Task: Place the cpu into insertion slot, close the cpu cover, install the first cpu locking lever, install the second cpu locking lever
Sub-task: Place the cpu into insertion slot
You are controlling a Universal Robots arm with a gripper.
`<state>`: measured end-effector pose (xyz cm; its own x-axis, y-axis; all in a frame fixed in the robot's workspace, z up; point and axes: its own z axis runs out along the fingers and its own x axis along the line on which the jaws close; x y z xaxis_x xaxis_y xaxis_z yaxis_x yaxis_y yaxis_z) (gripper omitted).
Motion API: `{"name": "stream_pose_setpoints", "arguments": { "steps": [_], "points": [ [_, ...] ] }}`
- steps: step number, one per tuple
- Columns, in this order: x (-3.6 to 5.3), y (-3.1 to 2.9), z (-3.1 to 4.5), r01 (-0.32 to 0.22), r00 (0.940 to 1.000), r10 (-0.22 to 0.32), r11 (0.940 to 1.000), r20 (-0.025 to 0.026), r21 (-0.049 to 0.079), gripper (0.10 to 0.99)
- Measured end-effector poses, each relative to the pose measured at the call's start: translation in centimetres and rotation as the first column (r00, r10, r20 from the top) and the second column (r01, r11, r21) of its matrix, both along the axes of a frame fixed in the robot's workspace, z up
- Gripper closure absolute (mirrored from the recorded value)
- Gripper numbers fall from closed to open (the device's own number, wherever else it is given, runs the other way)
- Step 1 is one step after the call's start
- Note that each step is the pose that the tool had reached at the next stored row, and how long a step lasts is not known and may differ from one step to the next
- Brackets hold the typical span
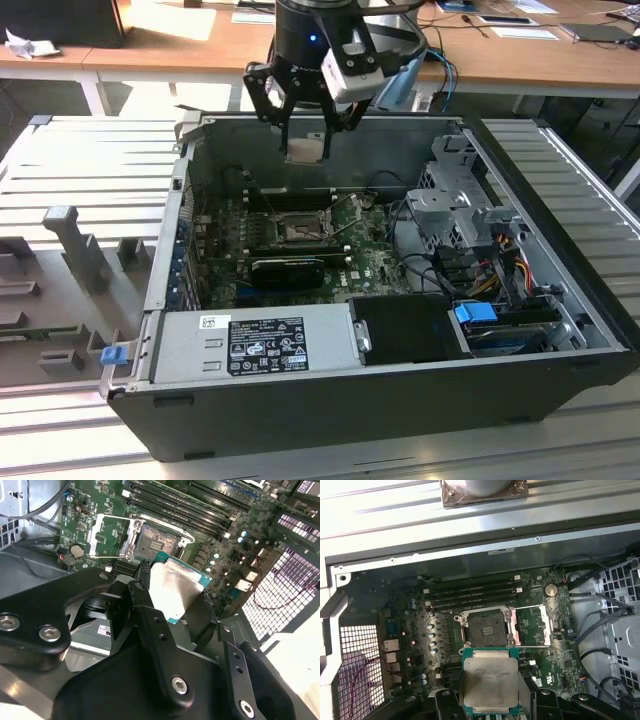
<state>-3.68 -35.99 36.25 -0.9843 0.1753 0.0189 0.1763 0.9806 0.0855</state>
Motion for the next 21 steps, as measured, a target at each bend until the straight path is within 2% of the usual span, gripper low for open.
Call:
{"name": "stream_pose_setpoints", "arguments": {
  "steps": [3,6,7,8,12,17,20,21],
  "points": [
    [0.0,0.0,-0.05,0.067,0.9978,-0.067,0.9978,0.0,0.0,0.561],
    [0.0,0.0,-0.09,0.137,0.9906,-0.137,0.9906,0.0,0.0,0.561],
    [0.0,0.0,-0.1,0.164,0.9865,-0.164,0.9865,0.0,0.0,0.561],
    [0.01,0.0,-0.14,0.202,0.9795,-0.202,0.9795,0.0,0.0,0.561],
    [0.0,0.0,-0.15,0.235,0.972,-0.235,0.972,0.0001,0.0,0.561],
    [0.0,0.0,-0.16,0.329,0.9443,-0.329,0.9443,-0.0001,0.0,0.561],
    [0.0,0.0,-0.16,0.351,0.9365,-0.351,0.9365,0.0,0.0,0.561],
    [0.0,0.0,-0.16,0.369,0.9295,-0.369,0.9295,0.0,0.0,0.561]
  ]
}}
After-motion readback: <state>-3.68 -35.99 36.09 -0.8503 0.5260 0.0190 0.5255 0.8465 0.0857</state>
